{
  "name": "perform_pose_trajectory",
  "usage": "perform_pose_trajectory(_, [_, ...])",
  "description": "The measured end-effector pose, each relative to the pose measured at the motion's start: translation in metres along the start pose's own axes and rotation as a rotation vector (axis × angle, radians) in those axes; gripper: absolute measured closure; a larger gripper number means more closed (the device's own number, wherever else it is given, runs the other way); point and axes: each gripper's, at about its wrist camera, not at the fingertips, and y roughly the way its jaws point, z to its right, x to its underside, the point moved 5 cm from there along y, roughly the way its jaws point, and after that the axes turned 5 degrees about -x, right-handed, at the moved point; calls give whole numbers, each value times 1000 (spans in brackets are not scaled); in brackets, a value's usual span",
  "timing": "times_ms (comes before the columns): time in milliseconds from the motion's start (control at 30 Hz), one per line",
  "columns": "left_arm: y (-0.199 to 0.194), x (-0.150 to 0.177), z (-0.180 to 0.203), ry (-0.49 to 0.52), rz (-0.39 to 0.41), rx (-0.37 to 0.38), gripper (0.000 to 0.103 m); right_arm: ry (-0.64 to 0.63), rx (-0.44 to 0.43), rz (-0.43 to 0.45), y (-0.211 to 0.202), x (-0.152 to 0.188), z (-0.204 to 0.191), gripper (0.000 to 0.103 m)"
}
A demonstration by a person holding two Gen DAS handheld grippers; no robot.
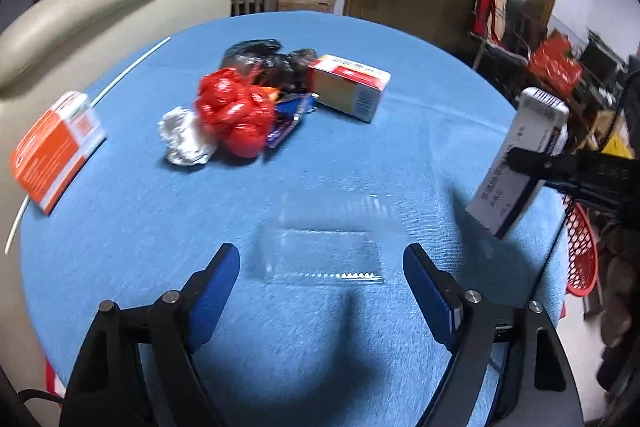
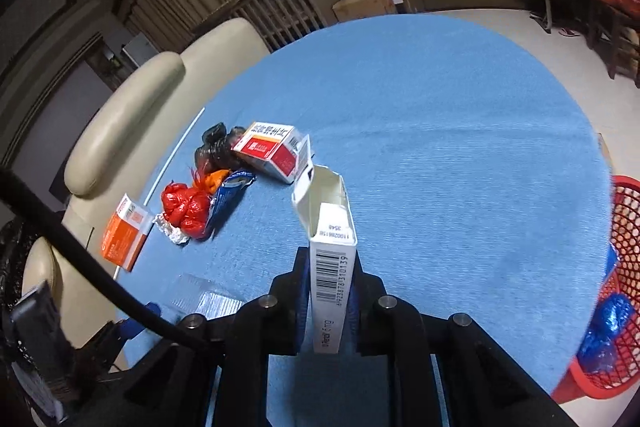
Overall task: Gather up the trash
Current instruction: 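Grasp the clear plastic tray with the left tool while the right tool holds the white box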
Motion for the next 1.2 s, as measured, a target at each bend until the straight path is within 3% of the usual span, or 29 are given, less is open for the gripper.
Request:
perform_pose_trajectory(167, [7, -7, 7, 43, 34, -26, 16, 13, -11, 11, -10, 4, 6, 86])
perform_pose_trajectory(467, [23, -14, 9, 34, 8, -29, 16, 23, -29, 13, -10, 8, 4, 86])
perform_pose_trajectory(600, [14, -13, 13, 86, 24, 45, 16, 27, -32, 18, -14, 8, 6, 85])
perform_pose_trajectory(700, [2, -9, 13, 149, 30, 181, 16, 40, -36, 21, -16, 8, 8, 85])
perform_pose_trajectory(833, [-10, -10, -2, 267, 83, 187, 16, 43, -39, 23, -19, 9, 9, 86])
perform_pose_trajectory(1000, [9, -18, -14, 339, 19, 258, 16, 41, -43, 22, -20, 10, 6, 86])
perform_pose_trajectory(1200, [37, -20, 0, 405, -51, 340, 16, 38, -37, 21, -20, 11, 3, 86])
